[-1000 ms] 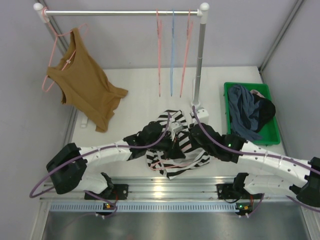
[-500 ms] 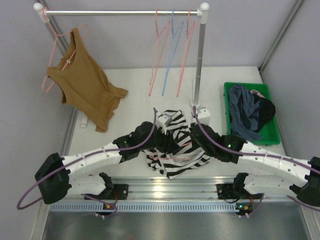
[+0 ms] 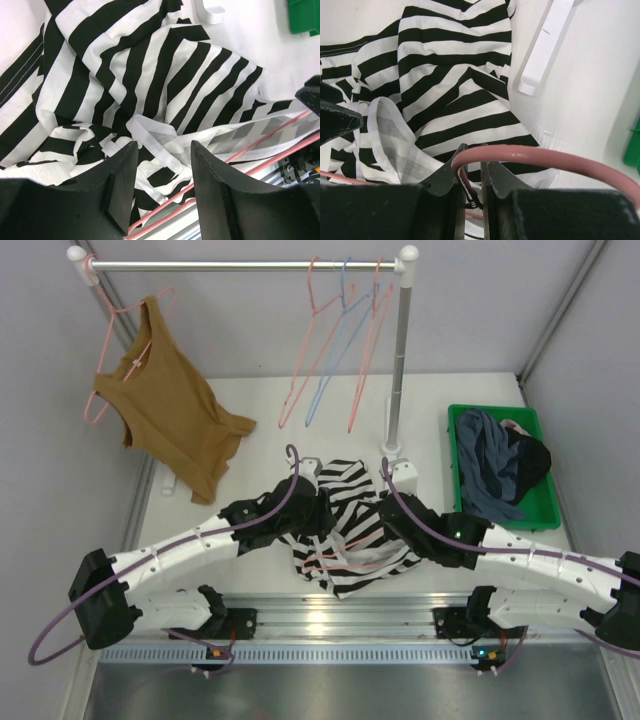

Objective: Place the tank top on the hanger

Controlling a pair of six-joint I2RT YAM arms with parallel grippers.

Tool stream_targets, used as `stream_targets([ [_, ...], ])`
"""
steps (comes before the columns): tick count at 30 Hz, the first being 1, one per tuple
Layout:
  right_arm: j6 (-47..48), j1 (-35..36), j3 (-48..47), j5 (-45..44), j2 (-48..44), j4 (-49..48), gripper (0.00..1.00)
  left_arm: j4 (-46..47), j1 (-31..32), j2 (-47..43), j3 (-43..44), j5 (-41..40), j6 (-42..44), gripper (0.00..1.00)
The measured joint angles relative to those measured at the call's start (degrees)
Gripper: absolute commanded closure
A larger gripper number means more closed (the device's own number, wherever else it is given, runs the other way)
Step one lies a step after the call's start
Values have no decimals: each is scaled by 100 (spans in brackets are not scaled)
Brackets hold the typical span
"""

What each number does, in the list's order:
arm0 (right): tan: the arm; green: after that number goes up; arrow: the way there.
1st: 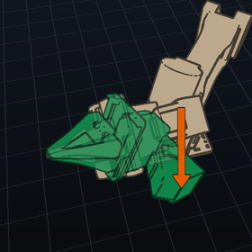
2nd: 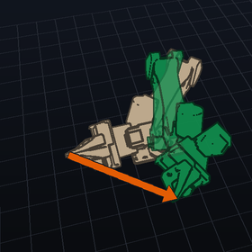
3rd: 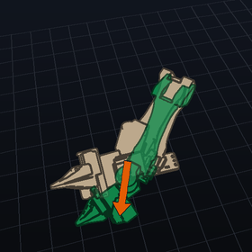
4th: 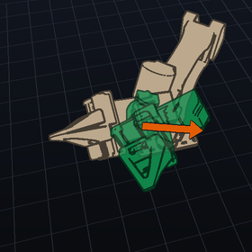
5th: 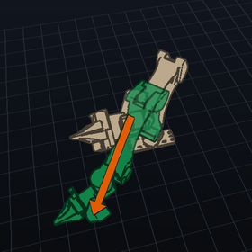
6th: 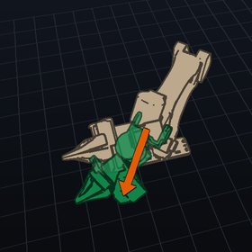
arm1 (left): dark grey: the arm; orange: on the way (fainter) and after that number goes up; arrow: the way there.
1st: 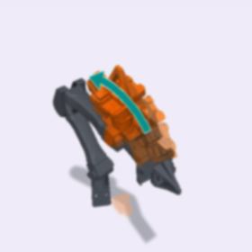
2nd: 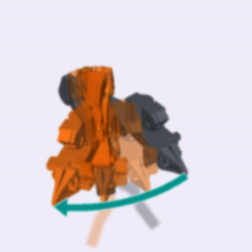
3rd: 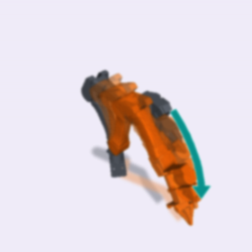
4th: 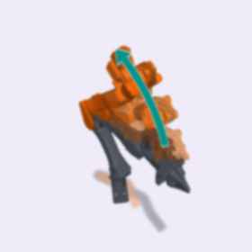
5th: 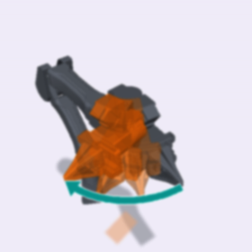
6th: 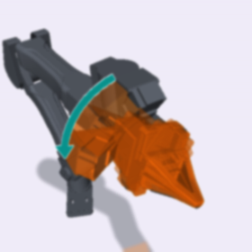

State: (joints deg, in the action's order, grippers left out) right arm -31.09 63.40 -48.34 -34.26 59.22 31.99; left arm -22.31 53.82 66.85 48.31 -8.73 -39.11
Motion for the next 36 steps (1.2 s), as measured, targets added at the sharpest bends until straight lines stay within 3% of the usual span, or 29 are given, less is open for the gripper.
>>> stream_targets([
  [15, -2, 138, 0, -11, -48, 63, 100, -752, 2, 1132, 573, 105, -225, 53],
  [20, -2, 138, 0, -24, -92, 79, 100, -883, 0, 1154, 586, 149, -238, 64],
  [28, -7, 138, 0, -37, -118, 181, 100, -940, 2, 1154, 590, 177, -232, 100],
  [36, -105, 138, -7, -175, -282, 256, 100, -942, 2, 973, 321, 162, -256, 100],
])
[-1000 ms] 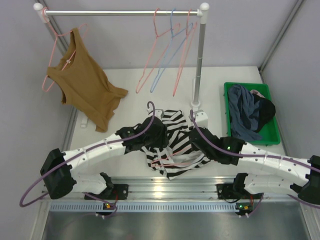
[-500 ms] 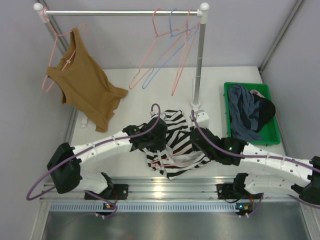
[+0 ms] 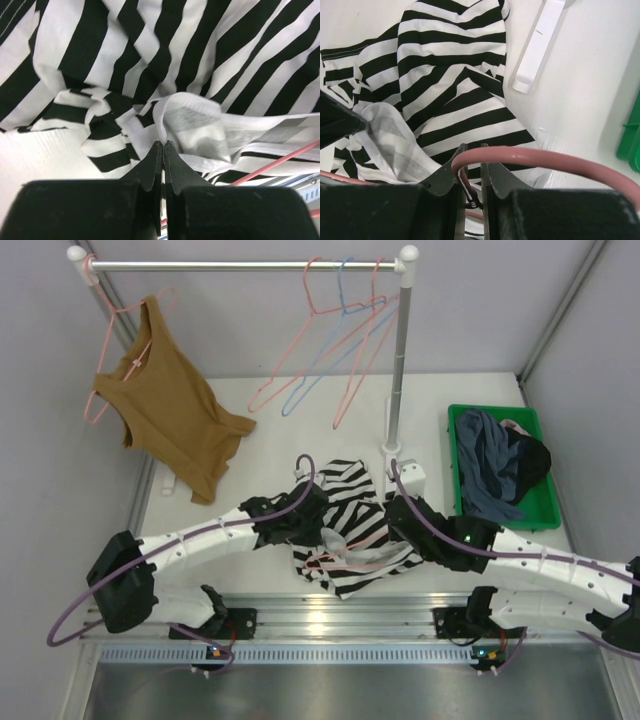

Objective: Place the tank top on the hanger

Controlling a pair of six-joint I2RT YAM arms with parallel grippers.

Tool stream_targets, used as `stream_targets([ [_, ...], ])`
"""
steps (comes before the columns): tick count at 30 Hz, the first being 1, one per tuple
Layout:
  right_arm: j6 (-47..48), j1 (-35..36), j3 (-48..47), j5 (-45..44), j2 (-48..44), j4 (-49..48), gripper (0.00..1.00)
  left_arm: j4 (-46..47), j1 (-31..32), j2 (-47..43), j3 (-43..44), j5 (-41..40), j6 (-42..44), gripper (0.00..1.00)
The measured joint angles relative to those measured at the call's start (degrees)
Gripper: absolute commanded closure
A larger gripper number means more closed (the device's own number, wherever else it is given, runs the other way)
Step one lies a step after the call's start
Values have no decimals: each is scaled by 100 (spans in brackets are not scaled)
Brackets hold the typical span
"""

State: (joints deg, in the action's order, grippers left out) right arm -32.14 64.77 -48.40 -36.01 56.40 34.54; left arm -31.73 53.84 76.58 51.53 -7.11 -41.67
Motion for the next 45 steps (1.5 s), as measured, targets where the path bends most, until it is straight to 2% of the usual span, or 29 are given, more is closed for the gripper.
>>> stream_targets([
  [10, -363, 0, -68, -444, -9, 382, 100, -229, -2, -896, -667, 22, -155, 100],
  [24, -713, -2, -343, -960, 149, 732, 100, -553, 7, -1314, -708, 175, -216, 100],
  [36, -632, -2, -365, -911, 216, 710, 100, -800, 13, -1281, 131, 216, -92, 100],
  [45, -439, -2, -595, -763, 479, 398, 100, -922, 76, -809, 881, 457, 197, 100],
])
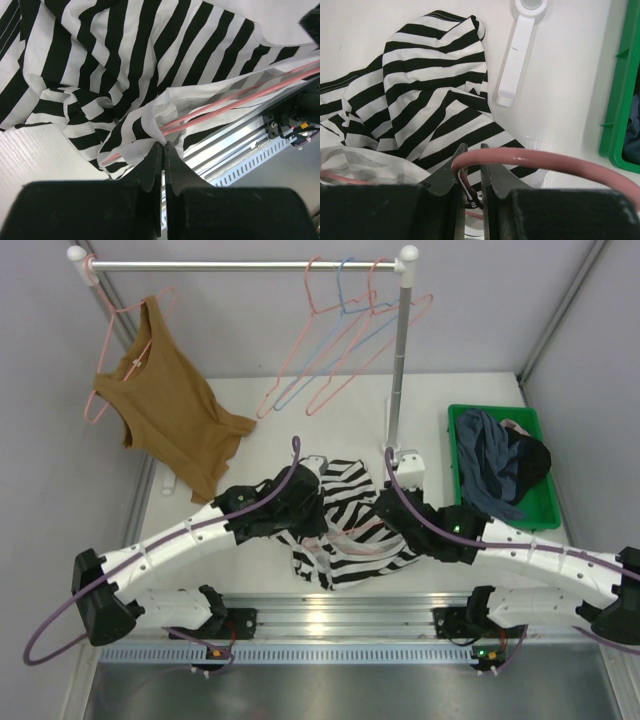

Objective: Place the tank top on the hanger

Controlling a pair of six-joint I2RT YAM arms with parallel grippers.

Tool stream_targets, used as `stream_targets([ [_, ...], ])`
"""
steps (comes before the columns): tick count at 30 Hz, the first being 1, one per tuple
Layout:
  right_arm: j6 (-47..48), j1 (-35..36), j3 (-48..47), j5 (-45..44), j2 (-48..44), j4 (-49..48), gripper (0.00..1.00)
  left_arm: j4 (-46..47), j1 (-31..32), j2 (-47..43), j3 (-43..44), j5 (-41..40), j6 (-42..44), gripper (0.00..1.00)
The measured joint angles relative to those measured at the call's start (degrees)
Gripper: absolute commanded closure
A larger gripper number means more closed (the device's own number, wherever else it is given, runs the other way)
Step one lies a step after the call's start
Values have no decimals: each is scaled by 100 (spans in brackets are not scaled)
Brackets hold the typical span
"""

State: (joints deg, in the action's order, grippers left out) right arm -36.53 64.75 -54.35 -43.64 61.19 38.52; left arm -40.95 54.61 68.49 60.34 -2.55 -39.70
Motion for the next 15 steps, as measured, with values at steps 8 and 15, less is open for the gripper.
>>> stream_targets([
  [8, 219, 2, -227, 120, 186, -192, 100, -179, 31, 229, 538, 63, 306, 100],
  [15, 389, 9, -498, 199, 186, -308, 100, -481, 31, 326, 848, 61, 595, 99],
])
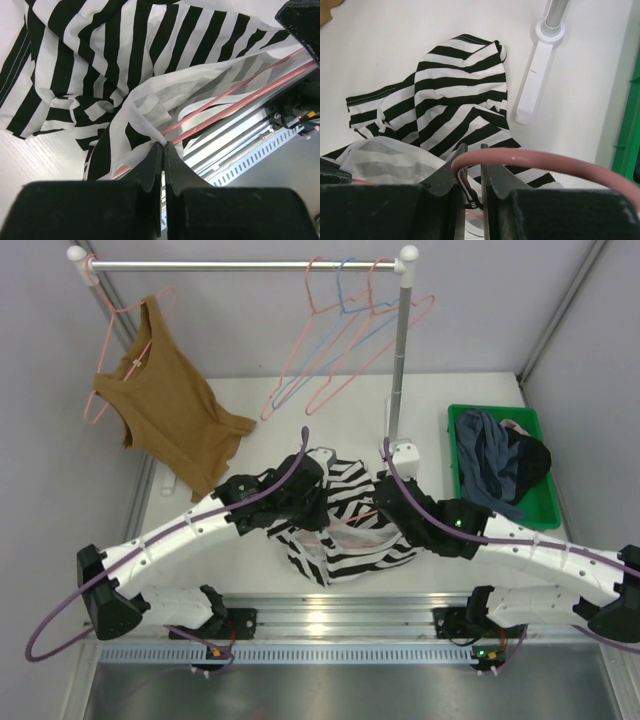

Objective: Place the tank top on the hanger

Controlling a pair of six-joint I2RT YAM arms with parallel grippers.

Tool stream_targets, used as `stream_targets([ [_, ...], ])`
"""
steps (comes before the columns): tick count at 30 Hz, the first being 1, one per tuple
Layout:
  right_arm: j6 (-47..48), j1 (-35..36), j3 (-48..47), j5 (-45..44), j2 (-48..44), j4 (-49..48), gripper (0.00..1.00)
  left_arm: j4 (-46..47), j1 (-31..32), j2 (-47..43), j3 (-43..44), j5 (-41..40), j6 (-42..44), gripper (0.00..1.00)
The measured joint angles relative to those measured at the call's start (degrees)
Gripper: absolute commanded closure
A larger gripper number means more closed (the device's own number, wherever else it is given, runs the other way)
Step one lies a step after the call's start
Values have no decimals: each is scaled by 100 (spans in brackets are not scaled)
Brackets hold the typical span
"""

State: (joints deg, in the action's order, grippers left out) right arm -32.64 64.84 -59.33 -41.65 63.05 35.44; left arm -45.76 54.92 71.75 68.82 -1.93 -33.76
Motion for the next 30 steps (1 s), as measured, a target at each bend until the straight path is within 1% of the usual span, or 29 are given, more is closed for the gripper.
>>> stream_targets([
  [7, 2, 35, -17, 33, -83, 92, 100, -358, 0, -37, 70, -116, 146, 100],
  [13, -11, 39, 313, 133, -616, 105, 100, -470, 2, -203, 70, -160, 205, 100],
  [17, 15, 42, 385, 289, -723, 105, 100, -507, 2, -212, 70, -144, 243, 100],
  [23, 70, 42, 380, 468, -640, 66, 100, -487, 2, -192, 74, 33, 291, 100],
  [30, 155, 79, 238, 603, -33, -68, 100, -424, 7, -109, 221, 367, 352, 100],
])
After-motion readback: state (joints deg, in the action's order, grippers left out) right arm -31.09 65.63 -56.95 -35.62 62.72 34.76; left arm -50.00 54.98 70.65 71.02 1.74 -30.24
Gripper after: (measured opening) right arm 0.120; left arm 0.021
